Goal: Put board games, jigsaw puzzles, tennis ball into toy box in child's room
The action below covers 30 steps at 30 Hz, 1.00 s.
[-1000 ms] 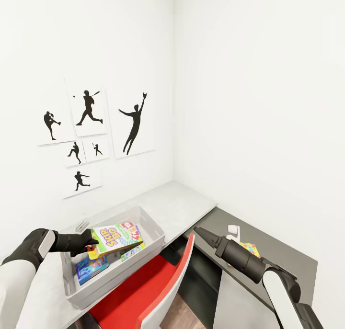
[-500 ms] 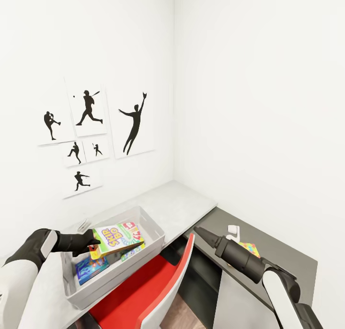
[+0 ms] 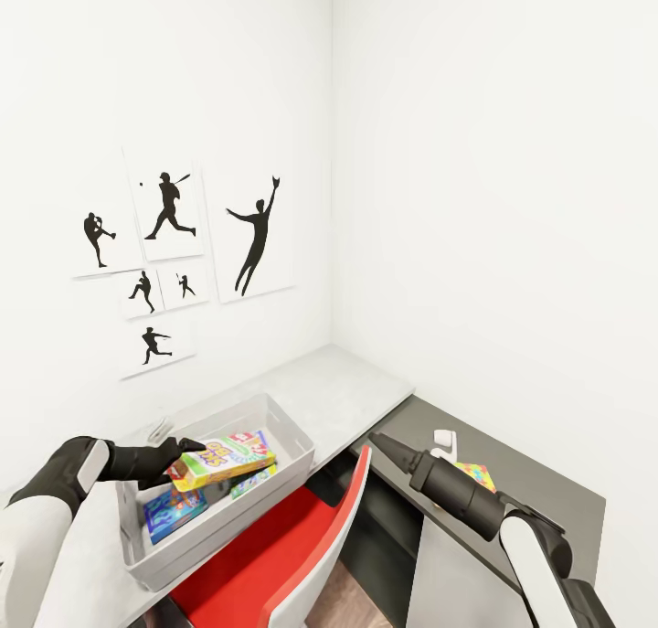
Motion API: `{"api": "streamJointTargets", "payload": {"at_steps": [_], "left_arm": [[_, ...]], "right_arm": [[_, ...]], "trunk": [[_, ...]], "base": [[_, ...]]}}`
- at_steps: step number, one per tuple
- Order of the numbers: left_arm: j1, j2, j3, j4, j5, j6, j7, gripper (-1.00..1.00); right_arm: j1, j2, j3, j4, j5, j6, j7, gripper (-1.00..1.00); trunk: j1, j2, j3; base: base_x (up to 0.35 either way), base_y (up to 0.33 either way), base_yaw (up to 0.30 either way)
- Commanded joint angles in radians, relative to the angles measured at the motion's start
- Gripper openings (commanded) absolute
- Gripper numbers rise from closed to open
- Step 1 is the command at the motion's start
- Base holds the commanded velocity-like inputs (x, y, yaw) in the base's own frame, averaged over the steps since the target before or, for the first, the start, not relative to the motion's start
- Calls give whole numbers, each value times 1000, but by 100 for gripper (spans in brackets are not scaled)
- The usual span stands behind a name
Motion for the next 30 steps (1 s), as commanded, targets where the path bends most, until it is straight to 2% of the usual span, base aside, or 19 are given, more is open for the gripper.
{"api": "streamJointTargets", "payload": {"at_steps": [1, 12, 14, 18, 30], "left_arm": [[0, 0, 4, 0, 6, 7, 1, 100], [0, 9, 4, -3, 3, 11, -2, 100], [0, 15, 3, -5, 2, 12, -1, 100], [0, 43, 4, -6, 1, 14, -1, 100], [-1, 79, 8, -7, 6, 15, -3, 100]], "right_arm": [[0, 0, -1, 0, -5, 7, 0, 100], [0, 0, -1, 0, -5, 7, 0, 100], [0, 1, -1, 0, -5, 7, 0, 100], [0, 1, -1, 0, -5, 7, 0, 100], [0, 1, -1, 0, -5, 7, 0, 100]], "trunk": [[0, -1, 0], [0, -1, 0], [0, -1, 0], [0, -1, 0], [0, -1, 0]], "base": [[0, 0, 0], [0, 0, 0], [0, 0, 0], [0, 0, 0], [0, 0, 0]]}}
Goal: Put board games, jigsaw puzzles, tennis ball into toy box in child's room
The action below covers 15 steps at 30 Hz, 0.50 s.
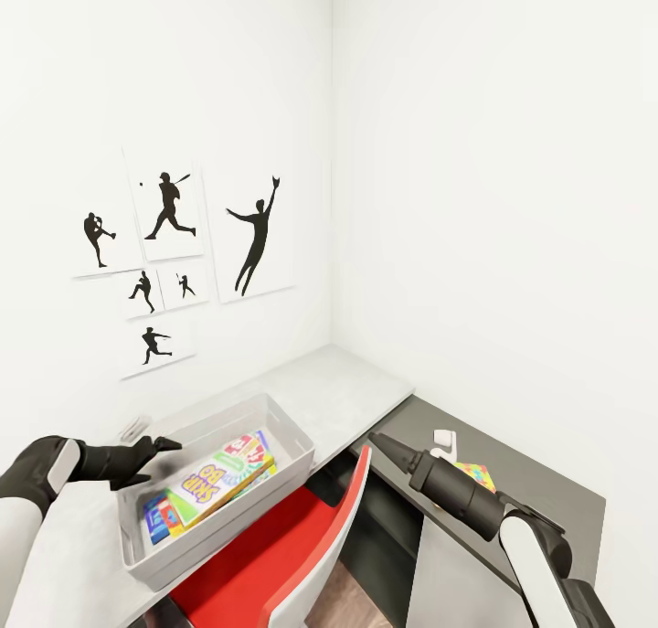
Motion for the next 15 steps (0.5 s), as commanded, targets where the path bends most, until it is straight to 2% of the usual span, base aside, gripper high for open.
{"api": "streamJointTargets", "payload": {"at_steps": [1, 8, 13, 15], "left_arm": [[0, 1, 4, 0, 7, 7, 1, 100], [0, 5, 7, 1, 11, 24, -19, 100], [1, 12, 6, 1, 10, 26, -102, 100], [1, 21, 4, 1, 9, 26, -177, 100]], "right_arm": [[0, 0, -1, 0, -5, 7, 0, 100], [0, -1, -1, 0, -5, 7, 0, 100], [0, 0, -1, 0, -5, 7, 0, 100], [0, 0, -1, 0, -5, 7, 0, 100]], "trunk": [[0, -1, 0], [0, -1, 0], [0, -1, 0], [0, -1, 0]], "base": [[0, 0, 0], [0, 0, 0], [0, 0, 0], [0, 0, 0]]}}
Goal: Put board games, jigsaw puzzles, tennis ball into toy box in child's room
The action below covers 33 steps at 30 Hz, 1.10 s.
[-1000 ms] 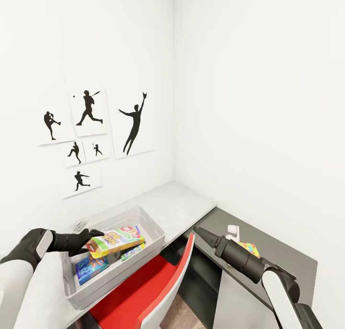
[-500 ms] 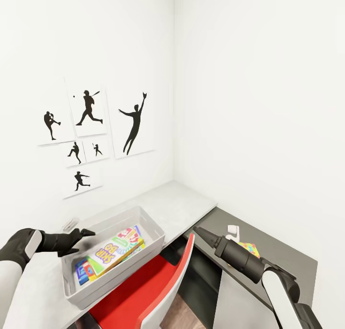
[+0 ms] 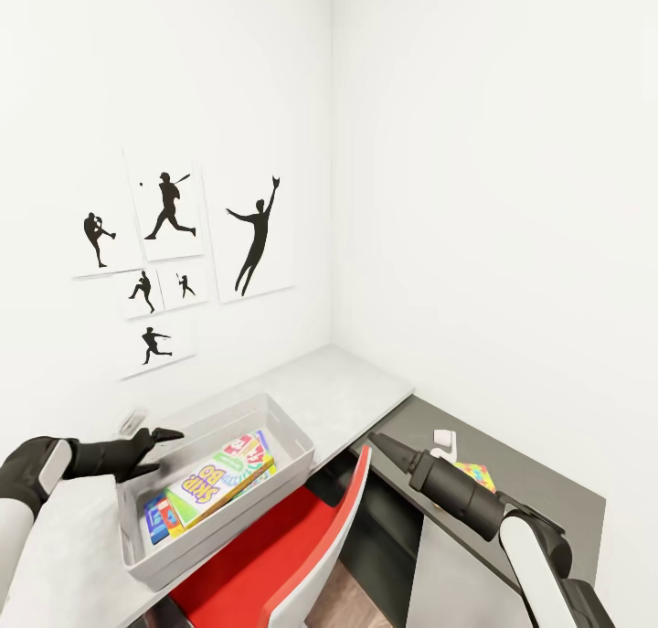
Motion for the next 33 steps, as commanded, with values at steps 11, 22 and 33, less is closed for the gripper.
{"api": "streamJointTargets", "payload": {"at_steps": [11, 22, 33], "left_arm": [[4, 35, -7, -6, -4, -3, -303, 100], [7, 44, -8, -10, -5, -8, -428, 100], [7, 56, -8, -10, -5, -10, -462, 100]], "right_arm": [[0, -1, -1, 0, -5, 7, 0, 100], [0, -1, -1, 0, -6, 7, 0, 100], [0, -1, -1, 0, -6, 7, 0, 100]], "trunk": [[0, -1, 0], [0, -1, 2], [0, -1, 17]], "base": [[0, 0, 0], [-22, 0, 0], [-260, 0, 0]]}}
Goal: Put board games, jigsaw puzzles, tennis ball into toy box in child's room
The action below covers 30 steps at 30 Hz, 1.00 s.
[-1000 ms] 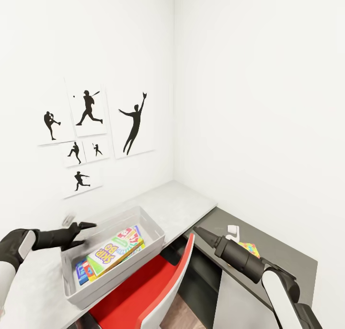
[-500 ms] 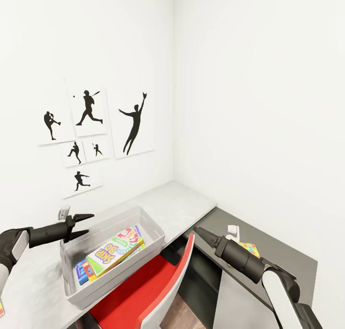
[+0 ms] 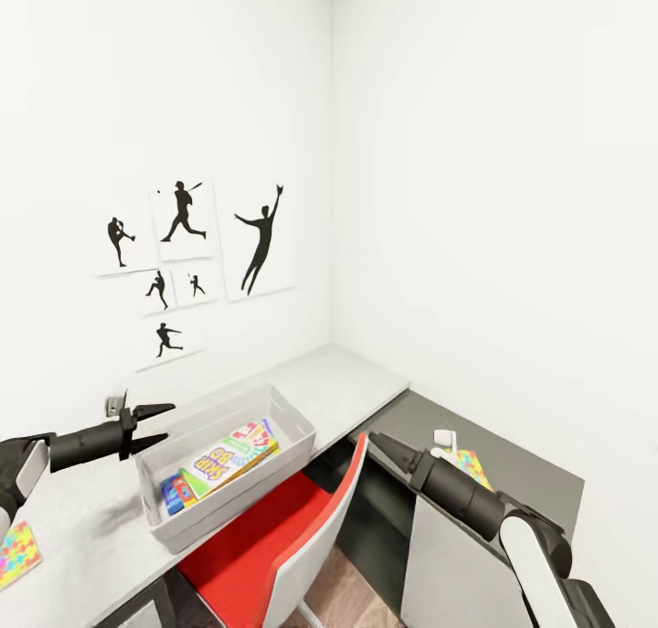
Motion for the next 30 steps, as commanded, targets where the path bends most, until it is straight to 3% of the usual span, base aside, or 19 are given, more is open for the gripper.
{"api": "streamJointTargets", "payload": {"at_steps": [1, 13, 30], "left_arm": [[0, 0, 2, 0, 0, 5, -2, 100], [0, 1, 2, 0, 1, 2, -4, 100], [0, 2, 2, 0, 1, 2, -4, 100]], "right_arm": [[0, 0, -1, 0, -5, 7, 0, 100], [0, 1, -1, 0, -4, 7, 0, 100], [0, 1, 0, 0, -4, 7, 0, 100]], "trunk": [[0, -1, 1], [0, -1, 20], [0, -1, 47]], "base": [[-291, 0, 0], [-265, 26, 0], [-239, 178, 0]]}}
